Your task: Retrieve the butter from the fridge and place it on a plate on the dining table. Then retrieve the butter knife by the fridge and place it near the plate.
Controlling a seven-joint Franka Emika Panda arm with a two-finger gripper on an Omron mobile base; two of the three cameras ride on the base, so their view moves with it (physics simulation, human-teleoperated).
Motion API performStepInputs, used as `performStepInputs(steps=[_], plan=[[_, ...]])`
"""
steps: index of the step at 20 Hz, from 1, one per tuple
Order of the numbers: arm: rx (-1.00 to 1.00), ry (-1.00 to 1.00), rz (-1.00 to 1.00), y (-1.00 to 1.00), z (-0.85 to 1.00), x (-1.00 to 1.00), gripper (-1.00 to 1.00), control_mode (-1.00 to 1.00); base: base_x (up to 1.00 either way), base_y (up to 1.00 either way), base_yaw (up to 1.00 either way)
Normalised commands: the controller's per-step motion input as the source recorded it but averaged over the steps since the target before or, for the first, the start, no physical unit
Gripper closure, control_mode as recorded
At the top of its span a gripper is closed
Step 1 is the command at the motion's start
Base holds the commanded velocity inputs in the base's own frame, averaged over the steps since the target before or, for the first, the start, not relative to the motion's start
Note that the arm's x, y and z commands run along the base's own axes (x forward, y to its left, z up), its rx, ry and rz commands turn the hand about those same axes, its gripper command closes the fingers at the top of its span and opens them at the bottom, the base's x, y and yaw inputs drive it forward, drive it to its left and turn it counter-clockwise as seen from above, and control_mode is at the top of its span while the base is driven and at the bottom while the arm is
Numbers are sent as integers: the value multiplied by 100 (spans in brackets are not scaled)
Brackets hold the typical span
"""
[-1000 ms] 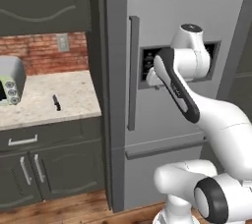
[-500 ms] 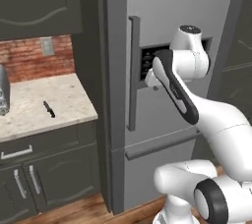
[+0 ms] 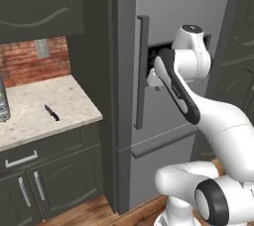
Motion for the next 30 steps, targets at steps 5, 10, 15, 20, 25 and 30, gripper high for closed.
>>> performStepInputs(steps=[5, 10, 15, 20, 25, 30], plan=[[0, -18, 8, 2, -3, 8, -100, -100, 0, 0, 0], [-1, -38, 16, 13, 0, 58, -100, -100, 0, 0, 0], [0, -11, 3, 21, 0, 88, -100, -100, 0, 0, 0], [0, -15, 0, 19, 0, 28, -100, -100, 0, 0, 0], [0, -6, 3, 3, -1, 46, -100, -100, 0, 0, 0], [0, -2, 7, -1, -2, 43, -100, -100, 0, 0, 0]])
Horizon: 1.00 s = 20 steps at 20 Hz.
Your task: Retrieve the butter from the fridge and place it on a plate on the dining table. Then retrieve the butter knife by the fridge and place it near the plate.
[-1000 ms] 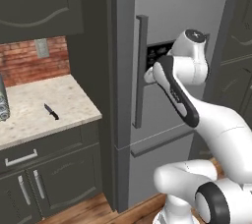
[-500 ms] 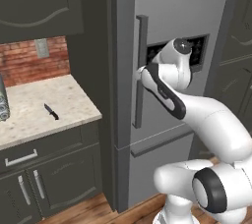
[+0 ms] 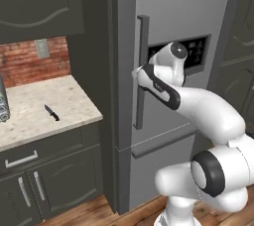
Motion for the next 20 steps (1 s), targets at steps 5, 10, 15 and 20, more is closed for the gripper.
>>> performStepInputs(steps=[5, 10, 15, 20], plan=[[0, 0, 7, 0, -2, 57, -100, -100, 0, 0, 0], [0, 0, 4, 6, -15, 54, -100, -100, 0, 0, 0], [0, 0, 0, 14, -14, 52, 100, -100, 0, 0, 0], [1, 9, 0, -5, -2, -2, 100, -100, 0, 0, 0]])
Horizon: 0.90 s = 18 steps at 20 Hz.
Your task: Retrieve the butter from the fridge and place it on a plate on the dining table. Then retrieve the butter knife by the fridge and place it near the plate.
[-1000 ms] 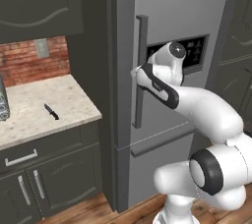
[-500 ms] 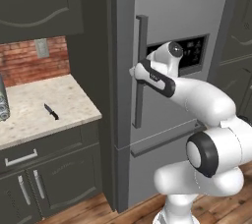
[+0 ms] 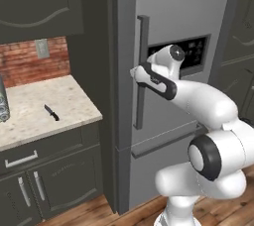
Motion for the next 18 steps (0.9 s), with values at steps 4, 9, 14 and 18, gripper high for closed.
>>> performStepInputs(steps=[4, 9, 14, 18], plan=[[3, 9, 0, -58, 2, -91, 100, -100, 0, 0, 0], [5, 7, -1, -84, 19, -100, 100, -100, 0, 0, 0], [17, 21, 0, -100, 54, -100, 100, -100, 0, 0, 0], [16, 19, -1, -100, 30, -94, 100, -100, 0, 0, 0]])
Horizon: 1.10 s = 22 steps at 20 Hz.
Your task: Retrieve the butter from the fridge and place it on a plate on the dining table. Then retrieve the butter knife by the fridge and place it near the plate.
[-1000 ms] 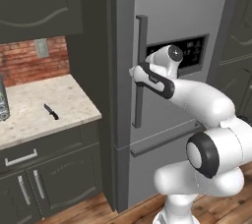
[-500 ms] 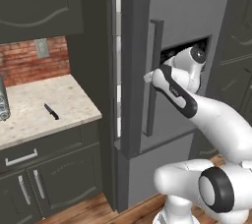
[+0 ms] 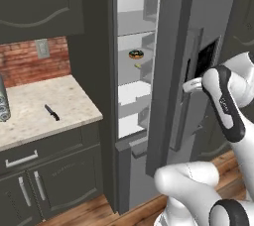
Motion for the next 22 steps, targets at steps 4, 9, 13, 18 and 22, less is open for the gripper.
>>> performStepInputs(steps=[4, 9, 13, 18, 22], plan=[[1, 1, -4, -44, 6, -79, -100, -100, 0, 0, 0], [-10, -4, -7, 1, 47, -65, -100, -100, 0, 0, 0], [-21, 0, -28, 1, 40, -100, -100, -100, 0, 0, 0], [-48, 23, -24, 63, 8, -48, -100, -100, 0, 0, 0], [-63, 48, -13, 100, 0, 19, -100, -100, 0, 0, 0]])
